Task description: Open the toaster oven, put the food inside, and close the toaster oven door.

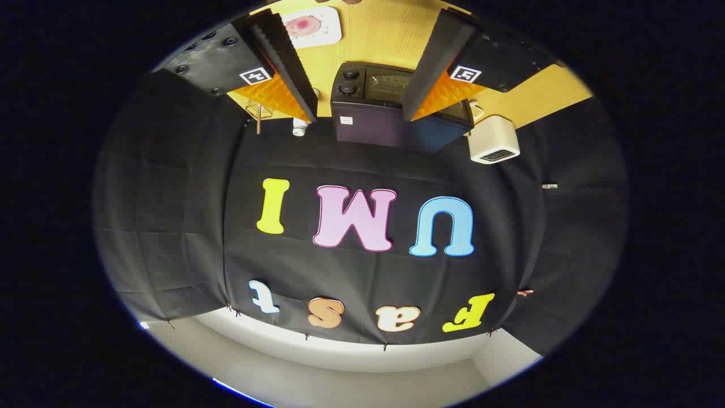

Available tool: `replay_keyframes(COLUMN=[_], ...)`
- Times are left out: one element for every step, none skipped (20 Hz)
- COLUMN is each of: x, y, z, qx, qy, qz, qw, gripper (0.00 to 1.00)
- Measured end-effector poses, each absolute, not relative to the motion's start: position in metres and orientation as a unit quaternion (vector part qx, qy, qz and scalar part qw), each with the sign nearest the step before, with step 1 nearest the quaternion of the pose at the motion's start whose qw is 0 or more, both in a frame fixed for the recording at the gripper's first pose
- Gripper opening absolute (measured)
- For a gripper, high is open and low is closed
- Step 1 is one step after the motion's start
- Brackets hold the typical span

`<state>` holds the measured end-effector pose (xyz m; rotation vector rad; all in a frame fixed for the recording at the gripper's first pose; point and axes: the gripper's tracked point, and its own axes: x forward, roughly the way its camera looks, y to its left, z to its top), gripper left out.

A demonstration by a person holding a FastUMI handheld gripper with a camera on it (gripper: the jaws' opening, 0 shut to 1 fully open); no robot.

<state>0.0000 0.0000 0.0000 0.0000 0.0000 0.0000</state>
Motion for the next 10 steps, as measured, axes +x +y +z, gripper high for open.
replay_keyframes(x=[-0.0015, -0.0024, -0.0029, -0.004, -0.0043, -0.0047, -0.0059, -0.0059, -0.0058, -0.0058], y=[-0.0006, -0.0009, -0.0008, -0.0008, -0.0006, -0.0002, 0.0001, -0.0005, -0.0006, -0.001], z=[-0.001, -0.0026, -0.0034, -0.0027, -0.0029, -0.0029, -0.003, -0.0031, -0.0029, -0.0027], qx=[0.003, 0.005, 0.007, 0.007, 0.007, 0.008, 0.007, 0.007, 0.007, 0.008], qy=[0.003, 0.004, 0.005, 0.005, 0.005, 0.005, 0.006, 0.006, 0.006, 0.006], qz=[-0.002, -0.003, -0.004, -0.005, -0.004, -0.003, -0.002, -0.001, -0.001, 0.0], qw=[1.0, 1.0, 1.0, 1.0, 1.0, 1.0, 1.0, 1.0, 1.0, 1.0], gripper=[0.98, 0.98, 0.98, 0.98, 0.98, 0.98, 0.98, 0.98, 0.98, 0.98])
